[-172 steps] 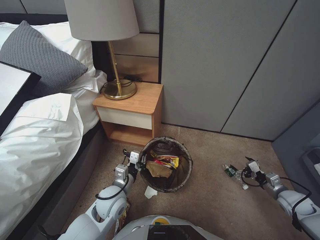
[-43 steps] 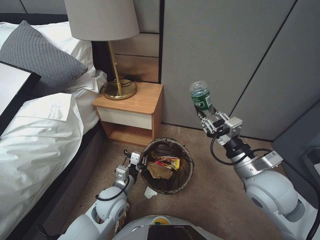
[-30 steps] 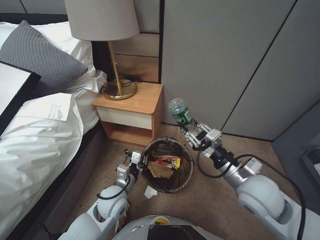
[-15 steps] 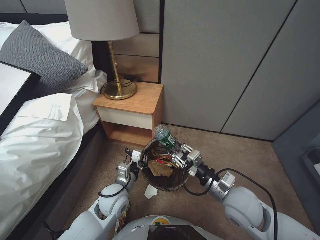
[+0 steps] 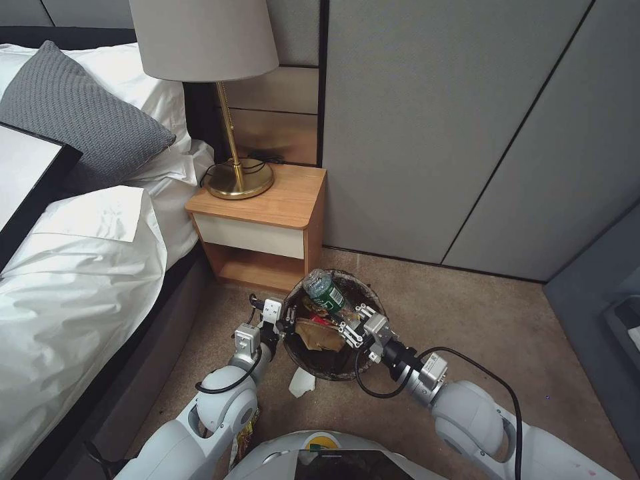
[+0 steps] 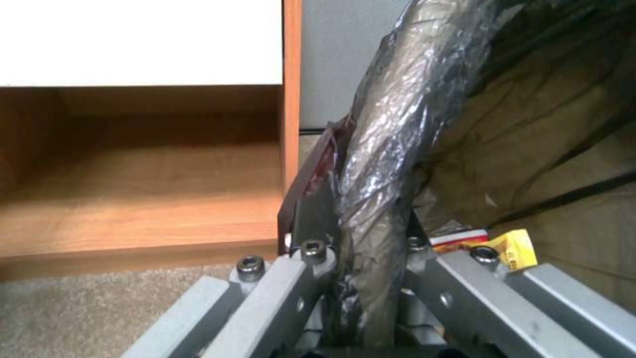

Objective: Pick up the trash bin, then pick up the garbage from the floor and place it into the trash bin.

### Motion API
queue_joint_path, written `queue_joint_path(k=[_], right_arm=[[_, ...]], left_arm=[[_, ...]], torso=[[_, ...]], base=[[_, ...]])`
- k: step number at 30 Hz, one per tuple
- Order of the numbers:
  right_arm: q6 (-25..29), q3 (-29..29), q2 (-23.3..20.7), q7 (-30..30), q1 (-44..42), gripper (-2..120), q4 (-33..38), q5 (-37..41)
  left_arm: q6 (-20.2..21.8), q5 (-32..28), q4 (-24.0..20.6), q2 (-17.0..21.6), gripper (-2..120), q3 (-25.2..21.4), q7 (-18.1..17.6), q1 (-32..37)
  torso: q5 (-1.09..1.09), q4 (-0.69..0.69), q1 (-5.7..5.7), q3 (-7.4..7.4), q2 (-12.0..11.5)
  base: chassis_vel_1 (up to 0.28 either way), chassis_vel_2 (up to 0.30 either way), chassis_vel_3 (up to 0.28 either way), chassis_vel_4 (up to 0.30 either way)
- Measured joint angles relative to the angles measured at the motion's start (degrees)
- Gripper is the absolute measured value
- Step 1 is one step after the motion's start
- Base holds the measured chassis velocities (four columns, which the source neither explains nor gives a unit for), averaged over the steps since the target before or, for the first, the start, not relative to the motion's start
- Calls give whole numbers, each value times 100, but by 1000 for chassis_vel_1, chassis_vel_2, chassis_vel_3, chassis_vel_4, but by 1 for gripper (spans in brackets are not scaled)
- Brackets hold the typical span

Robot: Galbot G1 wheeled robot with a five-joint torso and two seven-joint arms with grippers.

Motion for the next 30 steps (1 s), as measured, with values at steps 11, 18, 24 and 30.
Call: queue_joint_path(k=[11,18,24,30], right_arm=[[-30,53,49,104,-19,74,-16,-50],[-46,144,50,121,-72,98,99,-44],[-70,155,30,133,-65,100,168,-18],[-33,811,37,204,-210,100,662,502]], left_arm=[[0,-10,-8,4,3,22,-1,-15],[-2,-11,-2,2,3,23,2,-5],[-4,-7,9,-8,3,27,3,-5],[-17,5,60,-36,3,4,8,4]], torso=[[0,0,0,0,0],[0,0,0,0,0],[0,0,0,0,0],[1,1,0,0,0]], base=[[0,0,0,0],[0,0,0,0],[0,0,0,0],[0,0,0,0]])
